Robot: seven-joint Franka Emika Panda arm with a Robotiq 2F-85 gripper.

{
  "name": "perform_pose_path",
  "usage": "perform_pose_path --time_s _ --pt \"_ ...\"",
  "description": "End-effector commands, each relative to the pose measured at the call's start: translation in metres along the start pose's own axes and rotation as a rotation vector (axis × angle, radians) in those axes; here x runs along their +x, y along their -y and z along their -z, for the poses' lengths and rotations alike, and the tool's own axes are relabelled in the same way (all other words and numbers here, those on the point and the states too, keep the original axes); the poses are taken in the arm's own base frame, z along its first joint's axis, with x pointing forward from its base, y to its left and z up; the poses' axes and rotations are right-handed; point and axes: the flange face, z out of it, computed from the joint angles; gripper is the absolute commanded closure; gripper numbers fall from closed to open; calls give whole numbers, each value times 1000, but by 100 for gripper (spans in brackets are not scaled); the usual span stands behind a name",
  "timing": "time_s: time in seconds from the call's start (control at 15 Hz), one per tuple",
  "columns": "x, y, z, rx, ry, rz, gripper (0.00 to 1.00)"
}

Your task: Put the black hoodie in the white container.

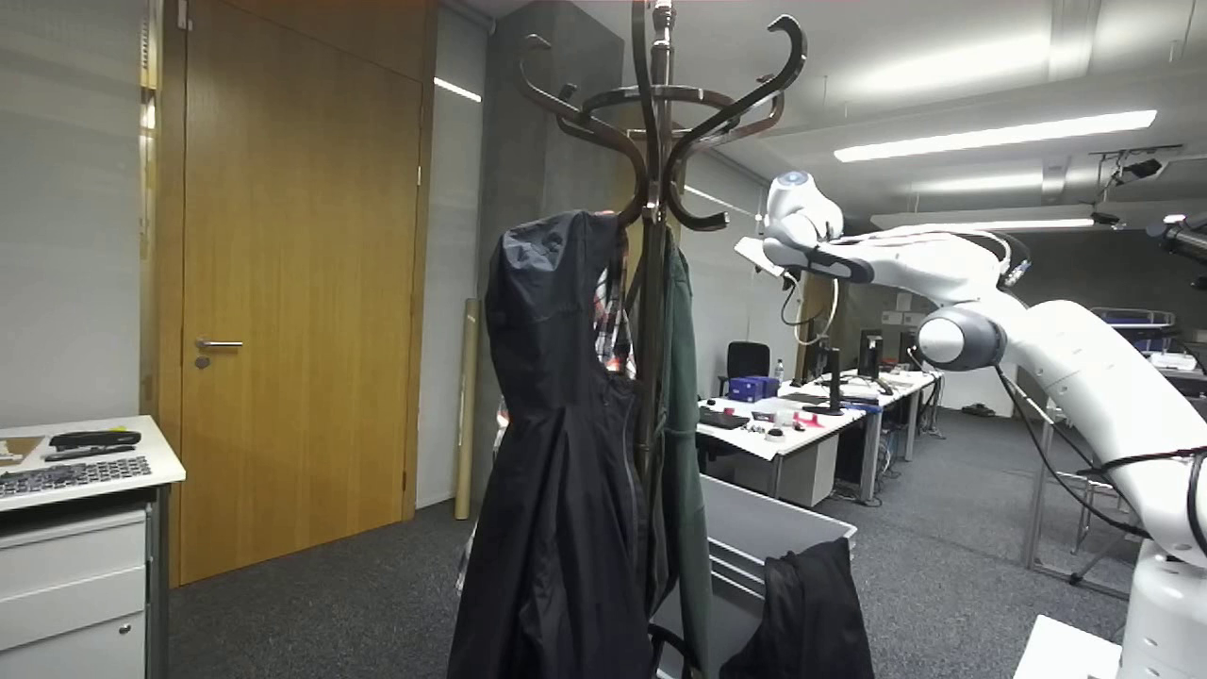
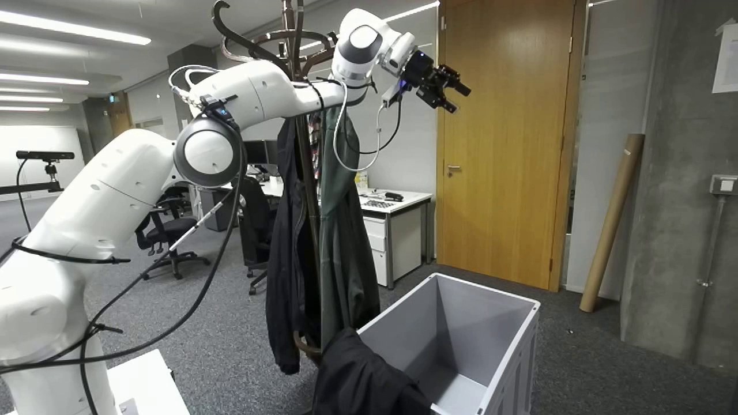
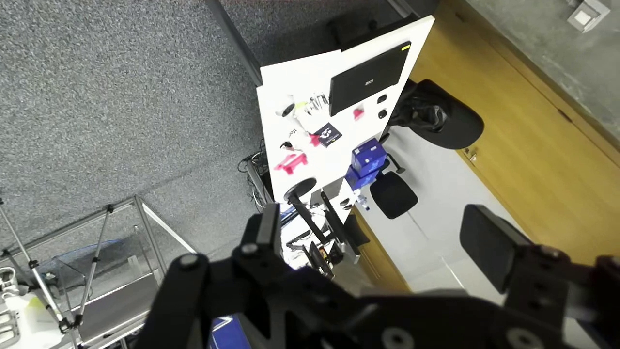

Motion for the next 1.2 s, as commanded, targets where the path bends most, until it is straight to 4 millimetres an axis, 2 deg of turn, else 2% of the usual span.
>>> perform_pose_path --time_s 0.0,0.27,0.67,1.13 --pt "27 -5 25 -13 38 -21 0" --pt "53 -15 55 -38 107 -7 0" --pt "82 -22 90 -14 122 40 0" --pt "107 -50 109 -115 233 199 0"
